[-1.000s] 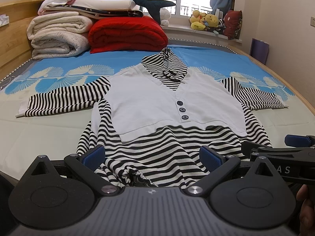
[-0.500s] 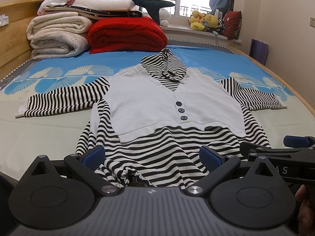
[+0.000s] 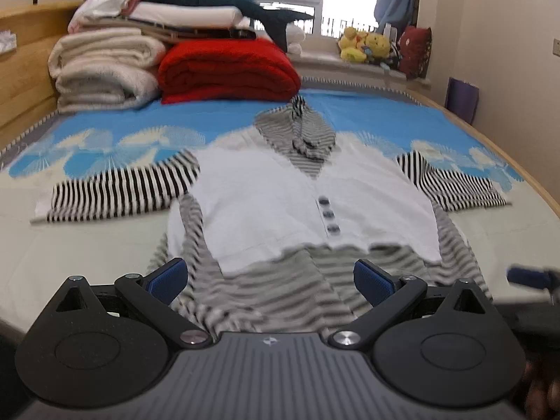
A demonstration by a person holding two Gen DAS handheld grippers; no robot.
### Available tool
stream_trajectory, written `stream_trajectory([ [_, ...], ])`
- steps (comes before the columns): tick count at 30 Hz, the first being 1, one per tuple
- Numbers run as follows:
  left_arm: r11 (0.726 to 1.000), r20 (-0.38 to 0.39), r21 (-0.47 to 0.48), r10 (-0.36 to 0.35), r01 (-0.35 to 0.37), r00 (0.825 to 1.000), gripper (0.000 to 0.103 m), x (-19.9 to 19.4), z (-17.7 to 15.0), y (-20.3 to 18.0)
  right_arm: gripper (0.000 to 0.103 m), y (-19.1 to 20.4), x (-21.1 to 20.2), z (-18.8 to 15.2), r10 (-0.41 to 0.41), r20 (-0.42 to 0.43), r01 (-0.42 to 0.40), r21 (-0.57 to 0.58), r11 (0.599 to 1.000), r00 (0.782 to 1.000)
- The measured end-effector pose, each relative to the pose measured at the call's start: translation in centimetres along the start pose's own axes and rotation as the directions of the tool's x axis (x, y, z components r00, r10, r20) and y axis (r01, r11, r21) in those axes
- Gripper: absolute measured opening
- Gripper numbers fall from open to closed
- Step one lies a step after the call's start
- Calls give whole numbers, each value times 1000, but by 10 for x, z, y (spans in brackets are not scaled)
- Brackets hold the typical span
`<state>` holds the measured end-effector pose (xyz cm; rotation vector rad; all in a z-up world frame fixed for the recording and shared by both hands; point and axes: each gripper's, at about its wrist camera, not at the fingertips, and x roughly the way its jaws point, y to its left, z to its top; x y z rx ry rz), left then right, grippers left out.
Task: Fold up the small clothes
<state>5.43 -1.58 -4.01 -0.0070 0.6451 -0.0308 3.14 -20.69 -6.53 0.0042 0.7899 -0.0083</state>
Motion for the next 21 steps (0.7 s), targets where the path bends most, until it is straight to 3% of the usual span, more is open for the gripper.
stream_trajectory([
  [4,999,71,30,24,-26,997,78,18,46,22,96,-2,-2,2,0,10,0,9,1000,1000],
  [6,999,105,36,32,-36,994,62,33,69,37,94,-4,-3,2,0,23,0,8,1000,1000],
  [9,997,139,28,69,-74,988,48,67,101,70,74,-9,-4,3,10,44,-11,26,1000,999],
  [11,995,129,-6,102,-102,986,37,97,117,100,56,-13,-3,4,20,54,-23,41,999,998],
  [12,992,109,-33,128,-125,986,32,114,123,118,53,-14,-2,5,20,61,-23,44,999,998],
  [15,973,35,-122,204,-198,978,29,160,128,170,50,-17,-2,9,16,82,-20,53,998,996],
  [18,939,-46,-182,288,-291,957,29,199,114,224,50,-22,-3,19,17,104,-24,63,998,994],
  [21,905,-144,-267,302,-331,942,29,223,90,278,53,-27,-2,37,35,111,-40,49,998,993],
])
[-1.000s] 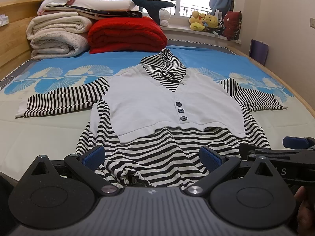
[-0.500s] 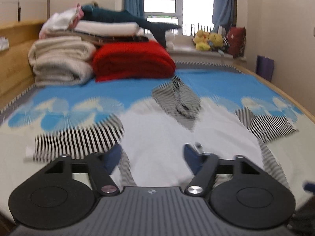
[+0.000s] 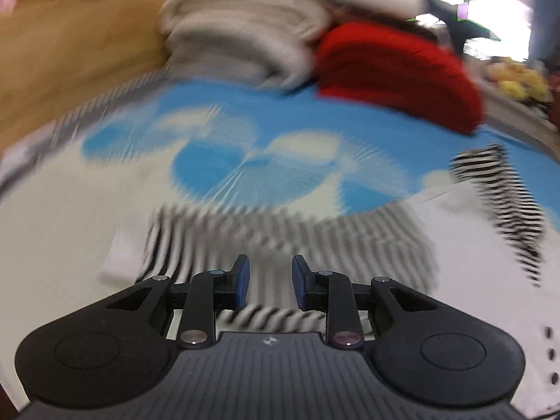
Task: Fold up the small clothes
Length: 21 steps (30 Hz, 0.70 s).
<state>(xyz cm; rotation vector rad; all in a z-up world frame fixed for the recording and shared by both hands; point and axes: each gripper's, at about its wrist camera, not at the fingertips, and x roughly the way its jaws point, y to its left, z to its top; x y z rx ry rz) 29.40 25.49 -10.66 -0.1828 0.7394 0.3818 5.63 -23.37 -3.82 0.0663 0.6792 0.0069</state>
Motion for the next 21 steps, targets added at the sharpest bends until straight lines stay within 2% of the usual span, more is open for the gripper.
stream_trajectory([
  [1,999,-43,-39,18,-20,999,29,12,2,15,55,-1,3,9,10,-4,-10,-6,1000,1000],
  [6,979,-108,-188,59,-78,992,33,43,3,70,58,5,35,67,66,25,-65,-61,996,998],
  [8,956,-149,-281,47,-88,988,41,55,3,91,59,10,52,89,81,49,-77,-81,994,996],
  [9,945,-158,-312,54,-102,986,42,55,2,98,59,14,64,101,89,63,-84,-90,992,994],
  [15,875,-217,-456,70,-165,974,42,68,-3,133,59,30,136,157,148,64,-140,-115,983,987],
  [18,856,-212,-480,98,-191,972,42,67,-4,134,61,29,165,168,134,65,-126,-104,987,989],
  [19,858,-212,-473,108,-198,971,39,69,-3,132,62,26,172,168,128,62,-122,-94,988,990],
  [20,863,-211,-460,122,-208,970,24,69,-1,130,62,21,179,166,123,57,-118,-80,990,991],
  [21,868,-214,-439,150,-232,965,15,68,1,127,62,15,186,163,113,44,-110,-65,992,993],
])
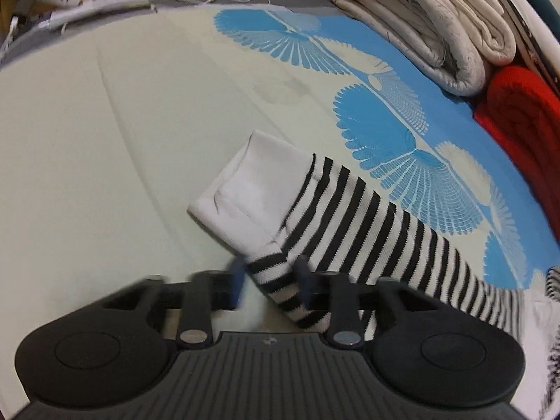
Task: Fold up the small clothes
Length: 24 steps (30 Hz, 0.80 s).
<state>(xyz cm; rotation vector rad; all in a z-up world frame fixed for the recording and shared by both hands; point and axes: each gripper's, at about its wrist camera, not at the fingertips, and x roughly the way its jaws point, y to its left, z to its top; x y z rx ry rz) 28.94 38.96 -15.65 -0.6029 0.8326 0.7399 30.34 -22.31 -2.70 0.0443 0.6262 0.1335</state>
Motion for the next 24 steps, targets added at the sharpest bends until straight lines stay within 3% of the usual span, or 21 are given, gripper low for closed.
stream_trajectory([
  [3,998,84,42,40,-44,996,7,-15,2,-24,61,-19,16,-4,-52,-69,55,43,998,996],
  [5,993,182,113,1,-22,983,7,-41,-1,-54,52,-36,22,-2,-59,-79,65,81,995,995],
  [6,987,229,158,-41,4,973,7,-58,-5,-72,47,-43,25,-2,-67,-82,75,102,992,994],
  [8,958,295,269,-178,97,939,6,-95,-25,-116,25,-59,28,-3,-77,-96,91,142,986,992],
  [10,897,284,382,-342,222,896,6,-126,-55,-161,21,-70,31,-5,-94,-116,113,167,979,989],
  [12,794,202,485,-508,366,837,6,-155,-94,-206,21,-80,33,-6,-101,-129,125,198,972,986],
  [14,638,31,556,-657,533,754,7,-180,-137,-249,22,-90,35,-5,-105,-137,134,227,965,985],
  [15,537,-98,570,-707,621,701,14,-188,-156,-267,22,-93,36,-5,-105,-141,137,242,961,984],
  [16,420,-253,565,-731,710,633,17,-193,-173,-285,22,-96,37,-5,-103,-145,138,254,957,984],
  [17,330,-342,562,-742,759,576,17,-200,-187,-296,23,-99,38,-6,-102,-148,138,265,954,984],
  [18,307,-337,583,-751,752,568,20,-206,-195,-300,24,-101,40,-7,-99,-152,139,277,951,983],
  [20,352,-280,610,-743,710,608,26,-206,-194,-301,29,-104,43,-9,-102,-166,149,302,942,981],
  [21,389,-264,599,-729,700,632,26,-199,-189,-299,29,-106,44,-10,-100,-175,152,318,936,979],
  [24,552,-172,581,-635,598,753,26,-172,-162,-288,30,-112,57,-19,-58,-222,144,391,909,973],
])
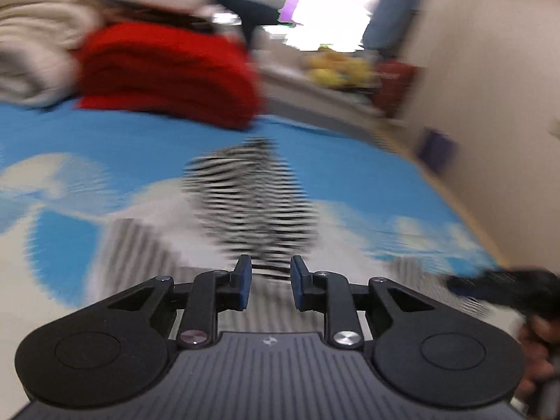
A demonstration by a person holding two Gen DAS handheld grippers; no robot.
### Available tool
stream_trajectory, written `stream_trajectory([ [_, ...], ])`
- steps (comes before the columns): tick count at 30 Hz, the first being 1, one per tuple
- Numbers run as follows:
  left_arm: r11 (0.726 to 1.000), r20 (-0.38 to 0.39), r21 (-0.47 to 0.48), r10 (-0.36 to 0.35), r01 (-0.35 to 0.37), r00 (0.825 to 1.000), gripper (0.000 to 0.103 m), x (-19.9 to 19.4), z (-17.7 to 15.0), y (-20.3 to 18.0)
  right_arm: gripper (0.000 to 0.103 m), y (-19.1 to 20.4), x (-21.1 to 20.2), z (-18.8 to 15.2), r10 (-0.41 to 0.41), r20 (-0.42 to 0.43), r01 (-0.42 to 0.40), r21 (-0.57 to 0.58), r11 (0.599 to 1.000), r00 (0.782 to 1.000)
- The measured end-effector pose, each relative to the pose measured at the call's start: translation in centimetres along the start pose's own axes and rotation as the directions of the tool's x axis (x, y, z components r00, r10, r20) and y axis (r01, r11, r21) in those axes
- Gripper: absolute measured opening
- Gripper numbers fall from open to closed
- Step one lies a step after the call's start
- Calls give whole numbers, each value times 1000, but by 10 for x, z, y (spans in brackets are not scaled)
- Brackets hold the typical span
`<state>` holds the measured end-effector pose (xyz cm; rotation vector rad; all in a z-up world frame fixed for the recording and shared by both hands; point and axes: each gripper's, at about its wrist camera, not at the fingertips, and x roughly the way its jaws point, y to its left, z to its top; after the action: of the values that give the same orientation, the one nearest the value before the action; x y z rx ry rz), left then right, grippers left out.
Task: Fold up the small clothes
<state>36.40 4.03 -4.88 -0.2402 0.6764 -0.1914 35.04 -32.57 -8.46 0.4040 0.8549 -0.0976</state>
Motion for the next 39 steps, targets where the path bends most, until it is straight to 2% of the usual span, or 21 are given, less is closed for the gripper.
stream_trajectory([
  [4,987,-41,-46,152,-153,988,26,5,14,41,30,-6,26,-13,6,-89,2,92,996,996],
  [8,976,-63,-89,191,-196,980,26,1,27,71,30,-19,64,-36,-34,-188,70,186,980,981],
  [10,976,-67,-85,194,-200,979,26,-2,28,74,32,-28,84,-46,-68,-262,137,256,957,963],
  [12,976,-72,-73,200,-205,977,26,-2,31,77,32,-31,98,-52,-36,-269,116,287,951,962],
  [13,976,-75,-69,203,-208,976,26,-3,31,77,32,-30,103,-54,-55,-281,137,282,950,958],
  [15,974,-91,-72,209,-216,974,26,1,30,79,27,-22,108,-56,-42,-283,121,266,956,958],
  [16,973,-107,-74,212,-220,971,26,4,28,81,13,-19,109,-55,-27,-275,98,245,965,961],
  [17,972,-125,-76,212,-223,969,26,8,25,83,8,-13,109,-54,-20,-263,80,219,972,965],
  [19,971,-160,-85,209,-225,965,26,15,21,86,7,-6,99,-48,0,-184,38,204,978,983],
  [21,971,-189,-92,200,-220,962,26,20,18,87,7,-3,74,-31,60,-18,-54,219,974,998],
  [23,972,-221,-102,184,-211,958,26,27,13,86,7,2,46,-18,90,152,-115,162,980,984],
  [25,975,-269,-98,165,-197,949,26,36,5,83,7,0,36,-15,33,201,-62,141,988,979],
  [26,977,-296,-85,162,-195,941,26,40,1,80,7,-4,41,-16,-26,171,1,147,989,985],
  [28,979,-347,-49,169,-198,923,26,51,-9,74,12,-18,70,-22,-155,-5,154,148,977,988],
  [30,978,-380,-20,183,-206,906,26,58,-15,70,13,-40,88,-30,-209,-153,241,230,943,966],
  [31,978,-386,-13,185,-206,904,26,60,-19,69,13,-50,86,-31,-213,-166,253,280,926,963],
  [33,981,-394,-12,175,-195,902,26,64,-23,67,14,-47,80,-24,-194,-117,220,279,935,974],
  [36,983,-431,-30,151,-182,890,26,73,-33,68,32,-35,77,-17,-71,-50,81,242,967,996],
  [37,981,-462,-27,156,-190,873,26,78,-39,70,37,-35,82,-18,-27,-73,45,252,967,997],
  [38,977,-503,-1,184,-213,845,26,84,-46,71,39,-36,91,-20,-5,-131,40,263,964,991],
  [39,973,-522,25,210,-231,827,28,88,-50,71,39,-40,101,-23,-15,-195,67,263,963,981],
])
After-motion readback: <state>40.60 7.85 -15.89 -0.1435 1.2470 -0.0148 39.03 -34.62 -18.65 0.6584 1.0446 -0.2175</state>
